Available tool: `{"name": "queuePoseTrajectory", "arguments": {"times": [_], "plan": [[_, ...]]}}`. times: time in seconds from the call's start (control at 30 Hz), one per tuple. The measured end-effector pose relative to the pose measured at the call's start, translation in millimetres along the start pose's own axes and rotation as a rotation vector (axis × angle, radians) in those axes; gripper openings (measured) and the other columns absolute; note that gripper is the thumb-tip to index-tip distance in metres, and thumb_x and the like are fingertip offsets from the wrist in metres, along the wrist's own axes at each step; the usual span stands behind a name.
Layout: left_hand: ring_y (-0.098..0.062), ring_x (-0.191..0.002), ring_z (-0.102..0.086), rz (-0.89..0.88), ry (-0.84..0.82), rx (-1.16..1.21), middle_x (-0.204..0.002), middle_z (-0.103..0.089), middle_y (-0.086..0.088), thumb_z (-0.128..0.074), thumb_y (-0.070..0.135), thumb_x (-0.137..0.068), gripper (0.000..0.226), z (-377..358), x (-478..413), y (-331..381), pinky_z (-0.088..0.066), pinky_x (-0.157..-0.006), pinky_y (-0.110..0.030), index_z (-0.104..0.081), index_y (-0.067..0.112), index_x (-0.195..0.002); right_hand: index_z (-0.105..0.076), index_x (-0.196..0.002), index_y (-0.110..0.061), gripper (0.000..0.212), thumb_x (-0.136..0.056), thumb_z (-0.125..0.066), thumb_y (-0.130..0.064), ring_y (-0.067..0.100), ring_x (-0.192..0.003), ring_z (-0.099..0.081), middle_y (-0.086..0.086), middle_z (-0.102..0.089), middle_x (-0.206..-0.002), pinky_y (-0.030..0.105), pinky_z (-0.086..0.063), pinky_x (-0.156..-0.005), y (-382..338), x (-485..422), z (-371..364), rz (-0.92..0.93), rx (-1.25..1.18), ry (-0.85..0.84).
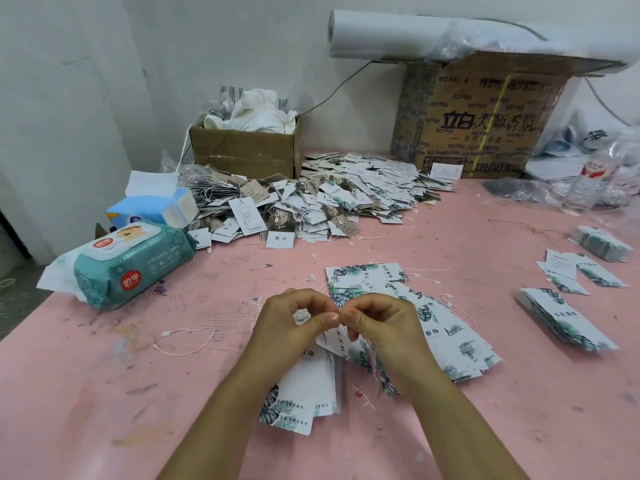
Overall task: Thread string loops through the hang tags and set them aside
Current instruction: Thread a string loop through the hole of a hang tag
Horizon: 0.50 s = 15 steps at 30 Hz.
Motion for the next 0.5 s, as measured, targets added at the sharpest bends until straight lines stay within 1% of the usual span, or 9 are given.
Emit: {"name": "queuePoseTrajectory", "arguments": {"times": [0.07,0.13,0.23,0.33,0.4,0.43,0.5], "plan": [[-0.001,-0.066,-0.054,-0.006,-0.002,0.003,-0.062,-0.06,0.011,-0.074,0.008,-0.073,0.019,-0.4,0.1,1.6,-0.044,-0.067,-0.015,-0.067,0.024,-0.066,-0.073,-0.061,-0.018,0.002,-0.062,-0.072,-0.02,0.008,-0.047,-0.051,-0.004,-0.063,-0.054,0.018,-0.045,-0.051,0.5,0.2,0.0,0.005,-0.003,0.013],[0.0,-0.064,-0.054,-0.014,-0.004,0.014,-0.061,-0.06,0.011,-0.073,0.006,-0.074,0.019,-0.6,0.0,2.7,-0.043,-0.066,-0.013,-0.067,0.022,-0.066,-0.073,-0.061,-0.019,0.002,-0.061,-0.072,-0.02,0.007,-0.047,-0.051,-0.004,-0.063,-0.053,0.018,-0.045,-0.051,1.4,0.2,-0.3,0.005,-0.003,0.029],[0.0,-0.062,-0.054,-0.007,-0.005,0.051,-0.06,-0.062,0.009,-0.072,0.005,-0.075,0.02,-1.3,-0.3,1.9,-0.042,-0.066,-0.012,-0.067,0.022,-0.067,-0.073,-0.061,-0.018,0.002,-0.061,-0.072,-0.019,0.008,-0.047,-0.051,-0.003,-0.063,-0.054,0.019,-0.046,-0.051,2.4,0.2,-1.5,0.009,-0.013,0.055],[-0.007,-0.065,-0.058,0.009,-0.011,0.122,-0.063,-0.066,0.008,-0.07,0.002,-0.077,0.023,-3.4,-0.8,-0.7,-0.047,-0.065,-0.019,-0.067,0.024,-0.069,-0.074,-0.063,-0.016,0.002,-0.063,-0.073,-0.015,0.008,-0.047,-0.05,-0.003,-0.063,-0.053,0.019,-0.045,-0.052,1.9,0.4,-1.0,0.03,-0.014,0.106],[-0.009,-0.067,-0.06,0.001,-0.013,0.116,-0.065,-0.067,0.008,-0.068,0.003,-0.08,0.023,-5.2,-1.0,-1.7,-0.049,-0.067,-0.024,-0.068,0.024,-0.072,-0.074,-0.068,-0.014,0.009,-0.069,-0.072,-0.005,0.007,-0.049,-0.05,-0.003,-0.063,-0.055,0.018,-0.045,-0.053,0.4,0.3,0.1,0.07,0.029,0.137],[-0.01,-0.069,-0.061,-0.009,-0.014,0.098,-0.066,-0.068,0.009,-0.067,0.004,-0.081,0.022,-5.9,-1.3,-2.1,-0.05,-0.069,-0.028,-0.068,0.024,-0.074,-0.074,-0.069,-0.014,0.012,-0.071,-0.072,-0.003,0.006,-0.05,-0.051,-0.003,-0.065,-0.058,0.017,-0.045,-0.053,-0.3,0.6,0.6,0.087,0.046,0.15],[-0.013,-0.07,-0.061,-0.038,-0.016,0.057,-0.066,-0.067,0.01,-0.065,0.008,-0.084,0.02,-6.5,-1.4,-2.7,-0.05,-0.07,-0.035,-0.066,0.026,-0.076,-0.075,-0.073,-0.016,0.012,-0.072,-0.071,-0.005,0.006,-0.055,-0.054,-0.001,-0.068,-0.066,0.017,-0.046,-0.056,-1.2,1.3,-0.1,0.099,0.05,0.149]]}}
Point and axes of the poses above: each hand's wrist, its own x-axis away from the middle knuckle, its own z-axis out of the back of the hand, y = z × x, the point moved 5 cm from there along -x, towards the middle knuckle
